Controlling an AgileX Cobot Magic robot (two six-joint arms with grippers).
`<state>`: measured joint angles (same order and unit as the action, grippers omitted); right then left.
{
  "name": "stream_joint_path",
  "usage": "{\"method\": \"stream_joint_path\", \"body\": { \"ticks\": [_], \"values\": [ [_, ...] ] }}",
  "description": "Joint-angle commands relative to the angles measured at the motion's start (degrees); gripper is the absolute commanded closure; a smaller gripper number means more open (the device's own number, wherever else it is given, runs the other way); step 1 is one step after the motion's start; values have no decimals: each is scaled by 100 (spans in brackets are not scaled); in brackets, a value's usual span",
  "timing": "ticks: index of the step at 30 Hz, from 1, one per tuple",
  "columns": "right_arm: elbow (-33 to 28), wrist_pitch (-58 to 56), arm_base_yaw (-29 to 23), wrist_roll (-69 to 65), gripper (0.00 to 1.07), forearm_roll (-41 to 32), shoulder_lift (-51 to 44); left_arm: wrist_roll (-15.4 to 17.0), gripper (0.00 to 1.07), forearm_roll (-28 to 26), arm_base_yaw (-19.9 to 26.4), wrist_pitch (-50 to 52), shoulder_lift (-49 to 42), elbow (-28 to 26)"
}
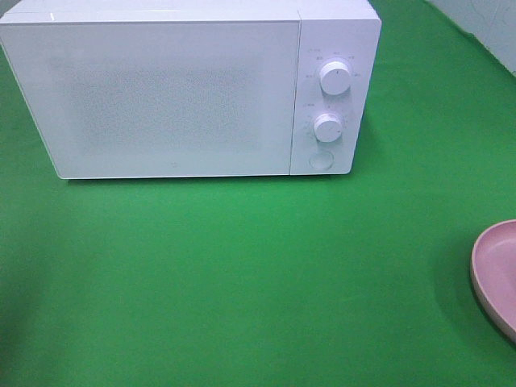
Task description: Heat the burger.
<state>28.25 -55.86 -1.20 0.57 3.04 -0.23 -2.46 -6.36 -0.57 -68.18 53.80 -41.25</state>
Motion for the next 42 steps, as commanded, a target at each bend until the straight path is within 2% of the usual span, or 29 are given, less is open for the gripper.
{"method": "stream_joint_path", "body": {
  "ticks": [1, 4, 7, 8, 11, 16, 18, 21, 24, 29, 42],
  "values": [
    [-6, 109, 40, -6, 31, -11, -155, -34, 8, 120, 0, 80, -481, 195],
    [-6, 109, 40, -6, 31, -11, -155, -34, 8, 315, 0, 235, -1375, 527],
    [-6, 109, 40, -6, 31, -11, -155, -29, 8, 418, 0, 269, -1805, 739],
    [-6, 109, 40, -6, 31, -11, -155, -29, 8, 435, 0, 315, -2229, 1003],
    [-6, 109, 40, -6, 31, -6, -155, -23, 8, 430, -6, 796, -2893, 1083],
    [-6, 109, 40, -6, 31, -6, -155, -11, 8, 390, -6, 693, -3644, 1169],
    [-6, 109, 40, -6, 31, -6, -155, 0, 8, 321, -17, 693, -4217, 1169],
    [-6, 109, 40, -6, 31, -6, -155, 23, 8, 286, -17, 693, -4360, 1169],
    [-6, 109, 40, -6, 31, -6, -155, 103, 8, -6, -17, 705, -4790, 1169],
    [-6, 109, 40, -6, 31, -6, -155, 103, 8, -57, 0, 722, -5414, 1169],
    [-6, 109, 40, -6, 31, -6, -155, 103, 8, -115, 0, 716, -5541, 1175]
  ]
}}
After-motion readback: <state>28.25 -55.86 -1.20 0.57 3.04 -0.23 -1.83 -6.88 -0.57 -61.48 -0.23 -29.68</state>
